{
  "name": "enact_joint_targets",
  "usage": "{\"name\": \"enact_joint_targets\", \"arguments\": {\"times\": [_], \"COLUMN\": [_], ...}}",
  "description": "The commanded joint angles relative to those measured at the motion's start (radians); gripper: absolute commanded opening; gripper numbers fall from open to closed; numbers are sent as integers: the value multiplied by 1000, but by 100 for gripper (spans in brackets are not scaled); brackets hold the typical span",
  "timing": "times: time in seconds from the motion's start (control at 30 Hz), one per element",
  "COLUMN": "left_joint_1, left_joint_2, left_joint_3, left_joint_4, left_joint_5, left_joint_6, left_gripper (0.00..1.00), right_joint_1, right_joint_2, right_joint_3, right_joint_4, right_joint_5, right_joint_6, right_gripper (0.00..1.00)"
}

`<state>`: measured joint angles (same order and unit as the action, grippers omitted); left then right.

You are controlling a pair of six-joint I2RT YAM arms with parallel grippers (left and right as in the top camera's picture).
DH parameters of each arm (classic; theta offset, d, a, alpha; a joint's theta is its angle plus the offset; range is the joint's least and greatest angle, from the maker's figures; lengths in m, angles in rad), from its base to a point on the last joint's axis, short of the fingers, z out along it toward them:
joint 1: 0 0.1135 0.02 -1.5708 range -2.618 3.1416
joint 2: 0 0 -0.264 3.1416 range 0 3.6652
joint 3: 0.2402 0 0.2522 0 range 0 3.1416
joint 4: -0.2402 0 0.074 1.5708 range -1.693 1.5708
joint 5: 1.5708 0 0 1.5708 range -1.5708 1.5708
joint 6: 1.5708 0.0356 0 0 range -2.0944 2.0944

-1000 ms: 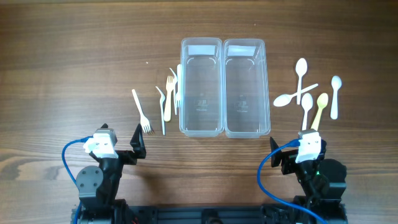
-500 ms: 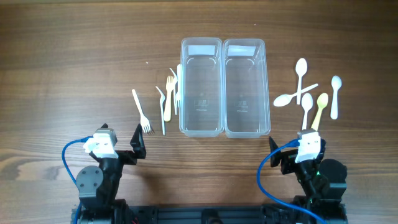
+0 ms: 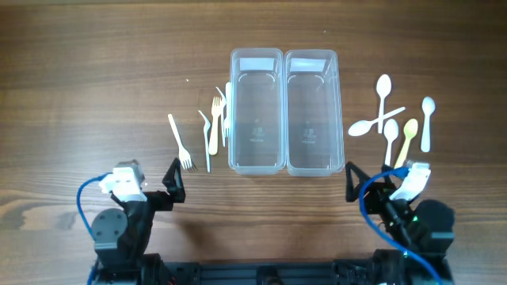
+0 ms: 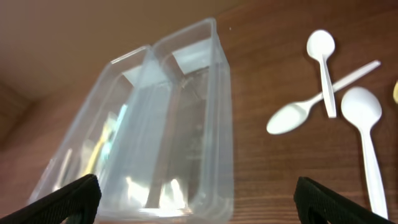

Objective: Pack container
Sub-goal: 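Move the right gripper over the spoons and grasp the yellow spoon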

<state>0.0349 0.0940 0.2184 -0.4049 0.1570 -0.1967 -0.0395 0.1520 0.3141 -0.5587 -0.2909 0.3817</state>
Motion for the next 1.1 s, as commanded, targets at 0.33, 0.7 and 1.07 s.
{"name": "enact_joint_targets", "arguments": {"times": [0.33, 0.7, 1.07], "left_joint_1": [7, 7, 7], "left_joint_2": [750, 967, 967], "left_joint_3": [600, 735, 735], "left_joint_4": [-183, -319, -319], "left_joint_5": [-40, -103, -151], "left_joint_6": [-9, 89, 89], "left_gripper": [100, 100, 100], "right_joint_1": [-29, -230, -286], "right_joint_2": [916, 1328, 1500], "right_joint_3": [795, 993, 883], "right_joint_4": [-263, -429, -391], "right_joint_5": [98, 93, 201], "right_joint_6": [-205, -427, -248], "right_gripper": [100, 100, 100]}}
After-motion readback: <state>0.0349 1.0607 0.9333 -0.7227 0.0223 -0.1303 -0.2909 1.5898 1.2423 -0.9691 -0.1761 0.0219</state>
